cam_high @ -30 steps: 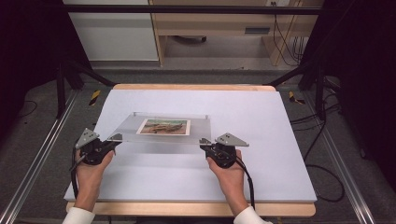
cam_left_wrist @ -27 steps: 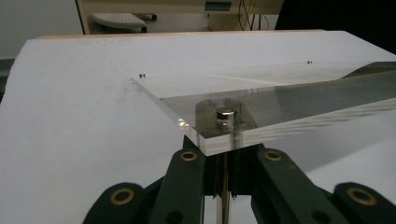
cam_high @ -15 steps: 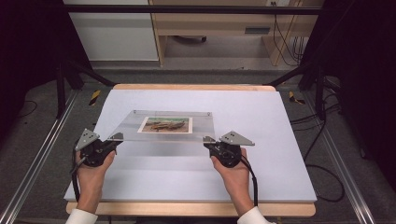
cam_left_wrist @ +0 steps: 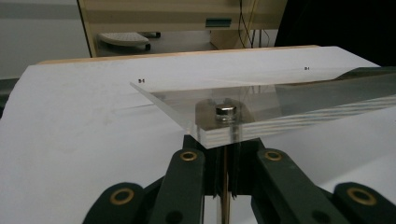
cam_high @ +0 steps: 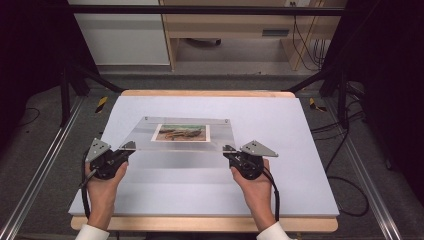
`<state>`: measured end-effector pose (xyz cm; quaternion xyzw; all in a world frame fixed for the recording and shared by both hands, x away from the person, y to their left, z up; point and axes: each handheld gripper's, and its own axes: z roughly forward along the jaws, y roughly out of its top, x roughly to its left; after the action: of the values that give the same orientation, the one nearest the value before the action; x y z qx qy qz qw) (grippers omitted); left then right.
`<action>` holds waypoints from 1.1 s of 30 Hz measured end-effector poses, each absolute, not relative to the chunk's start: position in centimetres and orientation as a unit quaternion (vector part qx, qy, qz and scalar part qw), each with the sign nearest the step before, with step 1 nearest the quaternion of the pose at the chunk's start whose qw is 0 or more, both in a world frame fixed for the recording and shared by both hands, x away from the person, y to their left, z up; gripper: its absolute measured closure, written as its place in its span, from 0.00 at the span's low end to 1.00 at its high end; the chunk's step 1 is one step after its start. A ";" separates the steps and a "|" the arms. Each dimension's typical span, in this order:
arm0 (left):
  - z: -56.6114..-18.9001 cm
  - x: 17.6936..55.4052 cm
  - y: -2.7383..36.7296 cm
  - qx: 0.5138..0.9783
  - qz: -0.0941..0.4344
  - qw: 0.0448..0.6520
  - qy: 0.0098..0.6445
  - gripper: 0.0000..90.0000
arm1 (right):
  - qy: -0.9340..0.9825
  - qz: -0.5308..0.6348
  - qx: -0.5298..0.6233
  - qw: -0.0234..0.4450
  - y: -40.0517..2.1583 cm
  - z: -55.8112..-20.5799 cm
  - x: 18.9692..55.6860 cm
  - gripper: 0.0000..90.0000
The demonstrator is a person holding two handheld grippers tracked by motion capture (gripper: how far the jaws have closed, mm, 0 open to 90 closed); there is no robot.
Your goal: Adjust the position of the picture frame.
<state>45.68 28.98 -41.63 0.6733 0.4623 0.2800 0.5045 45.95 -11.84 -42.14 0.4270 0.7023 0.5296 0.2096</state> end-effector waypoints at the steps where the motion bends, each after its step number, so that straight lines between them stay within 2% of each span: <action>1: -41.6 45.6 28.8 0.673 0.280 0.505 0.462 0.93 | 0.703 0.529 0.425 0.213 -12.0 -42.1 45.9 0.92; 33: -41.1 44.0 23.7 0.665 0.288 0.527 0.445 0.93 | 0.688 0.526 0.448 0.224 -16.9 -41.8 44.4 0.92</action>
<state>43.98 23.66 -41.12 0.6647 0.4446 0.2881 0.5267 44.37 -16.88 -41.77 0.4481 0.6877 0.5255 0.2238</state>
